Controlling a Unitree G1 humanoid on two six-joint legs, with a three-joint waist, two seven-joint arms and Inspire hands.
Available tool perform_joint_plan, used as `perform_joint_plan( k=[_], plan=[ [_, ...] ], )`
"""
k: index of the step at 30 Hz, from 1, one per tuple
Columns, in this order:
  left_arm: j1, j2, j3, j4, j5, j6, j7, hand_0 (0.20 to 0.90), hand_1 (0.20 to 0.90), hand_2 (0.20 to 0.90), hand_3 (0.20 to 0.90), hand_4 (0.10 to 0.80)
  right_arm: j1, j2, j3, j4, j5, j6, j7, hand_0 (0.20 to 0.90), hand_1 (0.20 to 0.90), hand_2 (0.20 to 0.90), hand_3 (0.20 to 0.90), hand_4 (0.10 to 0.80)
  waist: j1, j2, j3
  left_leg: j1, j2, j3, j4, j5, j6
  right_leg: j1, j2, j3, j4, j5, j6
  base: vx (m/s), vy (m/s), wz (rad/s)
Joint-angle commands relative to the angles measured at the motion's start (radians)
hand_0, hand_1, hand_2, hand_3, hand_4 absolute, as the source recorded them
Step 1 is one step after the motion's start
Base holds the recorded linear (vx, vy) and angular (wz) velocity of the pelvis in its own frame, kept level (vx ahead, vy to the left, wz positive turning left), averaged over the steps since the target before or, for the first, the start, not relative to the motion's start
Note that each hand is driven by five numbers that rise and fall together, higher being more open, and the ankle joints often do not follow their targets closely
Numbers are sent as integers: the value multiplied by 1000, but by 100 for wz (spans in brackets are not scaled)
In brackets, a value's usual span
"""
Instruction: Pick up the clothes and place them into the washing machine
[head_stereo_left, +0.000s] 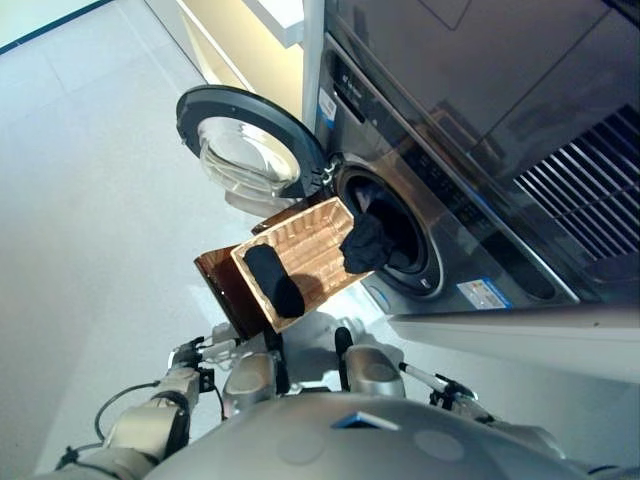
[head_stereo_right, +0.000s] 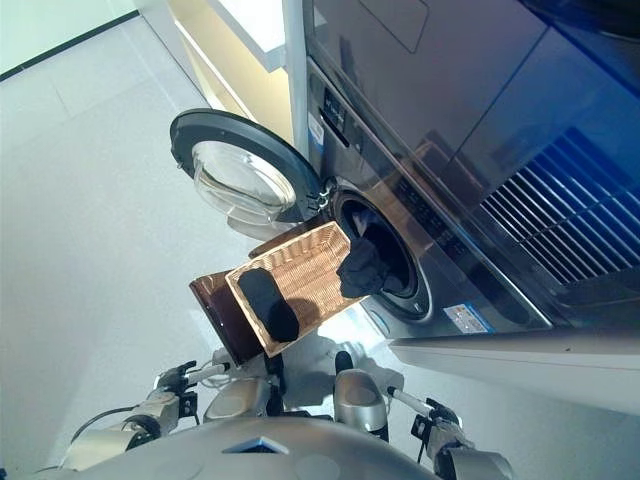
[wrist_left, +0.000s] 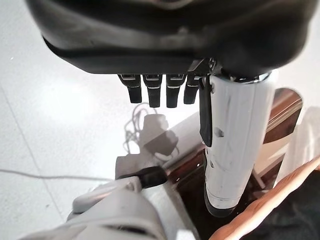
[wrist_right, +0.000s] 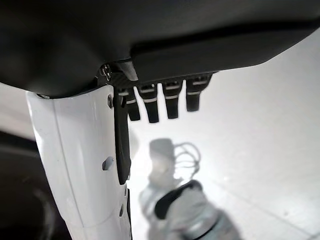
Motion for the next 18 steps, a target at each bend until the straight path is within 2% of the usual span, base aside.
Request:
perform_joint_plan(
  k=[1,2,4,7,8,9,10,11,12,13,14,15,18],
  plan=[
    [37,49,12,15,24,4,25,900,900,900,900,800,-22,-38,-5,-19,25,-23,-14,900,900,900,900,800,12,-22,-35,-81,-13,-29,5,42,-77,161,-49,20,12,84,72,98,98,11],
    [37,49,12,15,24,4,25,900,900,900,900,800,-21,-38,-5,-19,25,-23,-14,900,900,900,900,800,12,-22,-35,-82,-14,-29,5,41,-77,161,-49,20,11,84,72,115,144,7],
    [51,39,18,27,26,5,19,900,900,900,900,800,-38,-39,1,-34,21,-28,-16,900,900,900,900,800,23,-26,-38,-74,-36,-36,13,19,-65,156,-63,18,33,143,91,89,136,1],
    [58,35,20,38,29,5,17,900,900,900,900,800,-48,-40,2,-41,24,-31,-16,900,900,900,900,800,28,-23,-36,-64,-48,-42,17,8,-56,140,-63,21,79,179,97,41,84,1],
    [60,30,20,44,32,8,15,900,900,900,900,800,-55,-43,4,-45,25,-33,-15,900,900,900,900,800,30,-19,-33,-57,-55,-48,21,1,-49,126,-61,24,126,202,95,96,213,7],
    [63,28,22,52,36,12,15,900,900,900,900,800,-64,-44,9,-47,23,-33,-15,900,900,900,900,800,30,-9,-21,-29,-64,-67,21,-11,-37,91,-51,20,230,244,80,100,235,14],
    [62,29,26,55,33,15,14,900,900,900,900,800,-71,-43,15,-49,22,-34,-16,900,900,900,900,800,28,-2,-10,-14,-65,-79,22,-16,-29,74,-39,17,291,256,69,90,206,23],
    [61,32,27,55,31,17,15,900,900,900,900,800,-77,-41,18,-50,23,-35,-18,900,900,900,900,800,24,5,4,3,-63,-94,20,-19,-25,47,-24,11,339,253,55,39,103,41],
    [61,32,27,55,31,17,15,900,900,900,900,800,-78,-41,18,-49,23,-35,-18,900,900,900,900,800,23,5,5,4,-64,-95,19,-18,-25,46,-25,10,343,250,54,35,92,37],
    [58,35,29,53,27,18,15,900,900,900,900,800,-83,-41,24,-53,25,-36,-20,900,900,900,900,800,19,12,18,16,-61,-105,20,-21,-19,27,-11,1,390,247,44,44,95,37],
    [57,36,29,51,24,19,16,900,900,900,900,800,-87,-38,29,-58,26,-38,-23,900,900,900,900,800,16,17,27,28,-57,-112,22,-24,-18,0,-12,-21,427,236,31,135,147,30],
    [53,40,30,47,23,19,16,900,900,900,900,800,-88,-35,35,-65,26,-40,-26,900,900,900,900,800,15,26,33,52,-48,-122,17,-31,-20,-47,-37,-71,406,197,16,116,89,32],
    [46,42,23,45,25,16,19,900,900,900,900,800,-92,-37,39,-66,24,-41,-30,900,900,900,900,800,6,26,46,68,-43,-145,19,-40,-30,-73,-59,-102,319,158,15,134,-10,39]
  ],
)
